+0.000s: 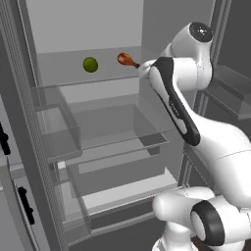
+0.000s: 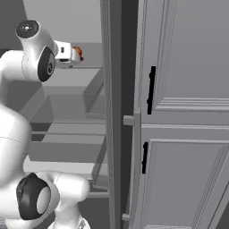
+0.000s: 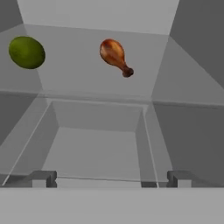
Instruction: Place one lime and one chicken drumstick in each tupperware on the nearby counter, to pack two identical lunches.
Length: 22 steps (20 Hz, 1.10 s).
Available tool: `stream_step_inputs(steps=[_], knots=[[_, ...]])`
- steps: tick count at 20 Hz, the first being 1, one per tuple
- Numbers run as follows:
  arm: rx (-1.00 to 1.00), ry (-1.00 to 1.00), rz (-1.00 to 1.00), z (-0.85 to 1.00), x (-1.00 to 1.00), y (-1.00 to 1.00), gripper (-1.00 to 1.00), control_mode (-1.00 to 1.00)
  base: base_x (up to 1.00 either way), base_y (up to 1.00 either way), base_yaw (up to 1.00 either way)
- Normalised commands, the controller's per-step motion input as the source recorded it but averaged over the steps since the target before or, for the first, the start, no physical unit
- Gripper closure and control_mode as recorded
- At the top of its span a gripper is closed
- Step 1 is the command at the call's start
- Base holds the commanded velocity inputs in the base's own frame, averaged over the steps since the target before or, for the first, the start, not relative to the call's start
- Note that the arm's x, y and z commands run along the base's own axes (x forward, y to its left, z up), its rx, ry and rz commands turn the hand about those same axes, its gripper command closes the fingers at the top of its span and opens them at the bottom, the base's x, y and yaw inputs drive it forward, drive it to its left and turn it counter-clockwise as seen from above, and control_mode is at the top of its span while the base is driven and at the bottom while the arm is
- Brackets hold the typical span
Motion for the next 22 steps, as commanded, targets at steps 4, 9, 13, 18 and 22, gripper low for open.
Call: stream_step_inputs(steps=[4,9,13,18,22], knots=[[0.00,0.01,0.00,0.02,0.61,0.00,-1.00,-1.00,0.00,0.00,0.00],[0.00,0.05,0.01,0.00,0.54,0.00,-1.00,-1.00,0.00,0.00,0.00],[0.00,0.08,0.04,-0.04,0.60,0.02,-1.00,-1.00,0.00,0.00,0.00],[-0.04,0.07,0.06,-0.12,0.65,0.12,-1.00,-1.00,0.00,0.00,0.00],[-0.08,0.01,0.06,-0.17,0.59,0.17,-1.00,-1.00,0.00,0.00,0.00]])
